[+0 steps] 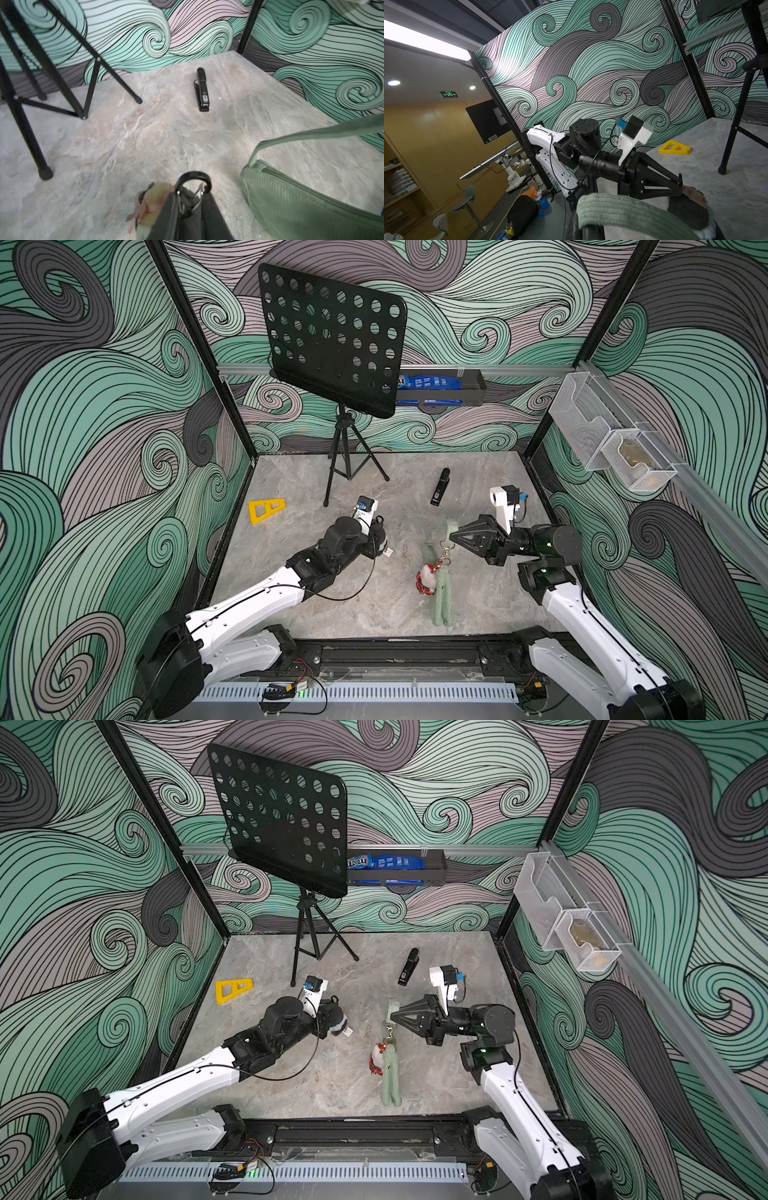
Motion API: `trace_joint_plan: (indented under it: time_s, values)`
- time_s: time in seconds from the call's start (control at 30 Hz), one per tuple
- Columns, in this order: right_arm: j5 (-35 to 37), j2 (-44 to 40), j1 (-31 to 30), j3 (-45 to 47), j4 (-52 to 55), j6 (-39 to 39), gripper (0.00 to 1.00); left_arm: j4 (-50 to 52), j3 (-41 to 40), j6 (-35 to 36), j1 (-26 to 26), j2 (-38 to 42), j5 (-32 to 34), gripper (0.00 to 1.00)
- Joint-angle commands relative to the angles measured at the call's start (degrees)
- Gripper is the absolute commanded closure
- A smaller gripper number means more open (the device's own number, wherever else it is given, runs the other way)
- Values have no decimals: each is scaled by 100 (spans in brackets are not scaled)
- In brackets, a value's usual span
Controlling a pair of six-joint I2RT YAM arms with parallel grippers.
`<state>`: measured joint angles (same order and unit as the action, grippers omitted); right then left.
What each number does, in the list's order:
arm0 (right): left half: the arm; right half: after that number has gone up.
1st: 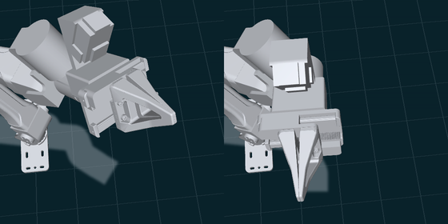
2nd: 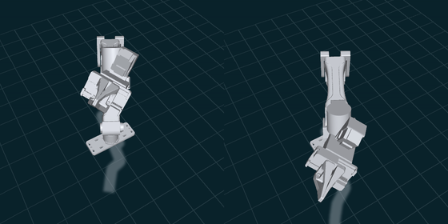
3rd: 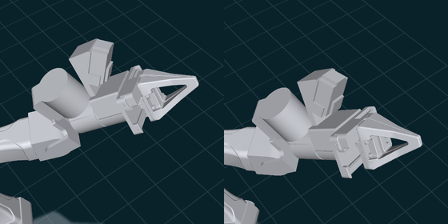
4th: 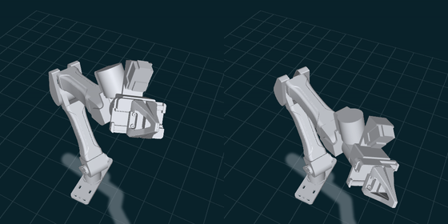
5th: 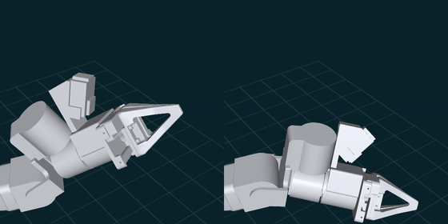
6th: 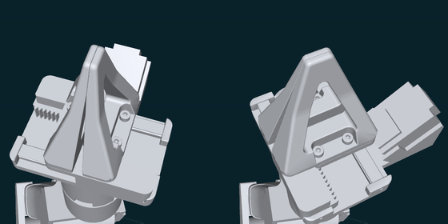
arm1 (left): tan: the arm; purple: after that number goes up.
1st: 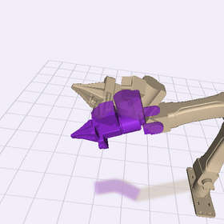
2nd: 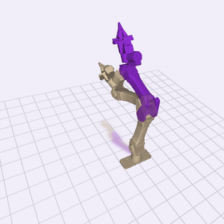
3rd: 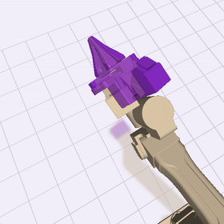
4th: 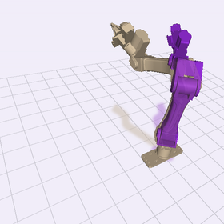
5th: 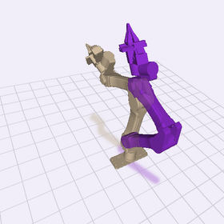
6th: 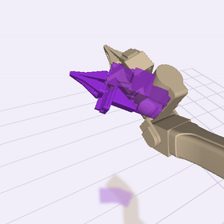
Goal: Remove the decoration from the bag
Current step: Remove the decoration item from the bag, then place the decoration item at the center of the board.
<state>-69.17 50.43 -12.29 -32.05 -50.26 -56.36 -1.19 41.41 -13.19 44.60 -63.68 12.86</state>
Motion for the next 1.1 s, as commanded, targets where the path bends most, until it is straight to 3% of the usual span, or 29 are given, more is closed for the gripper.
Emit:
trace_joint_plan:
  time_s: [0.0,0.17,0.67,0.77,0.87,0.97,1.07]
  values:
    - [-48,-74,25,63,-10,112,100,263,-72,-537,-252,-154,379,73]
    - [-67,-84,41,86,-9,116,100,299,-192,-806,-547,-283,156,73]
    - [-115,-78,78,96,-9,70,100,442,-205,-837,-781,-193,-118,70]
    - [-157,-87,72,60,-138,-62,100,393,-153,-597,-783,13,-894,65]
    - [-290,-59,76,30,-518,-370,100,147,-73,-292,-774,246,-2210,59]
    - [-435,35,81,-66,-921,-688,100,-325,-23,-205,-695,445,-3625,58]
    - [-472,114,77,-202,-1023,-822,100,-666,42,-75,-385,688,-4390,58]
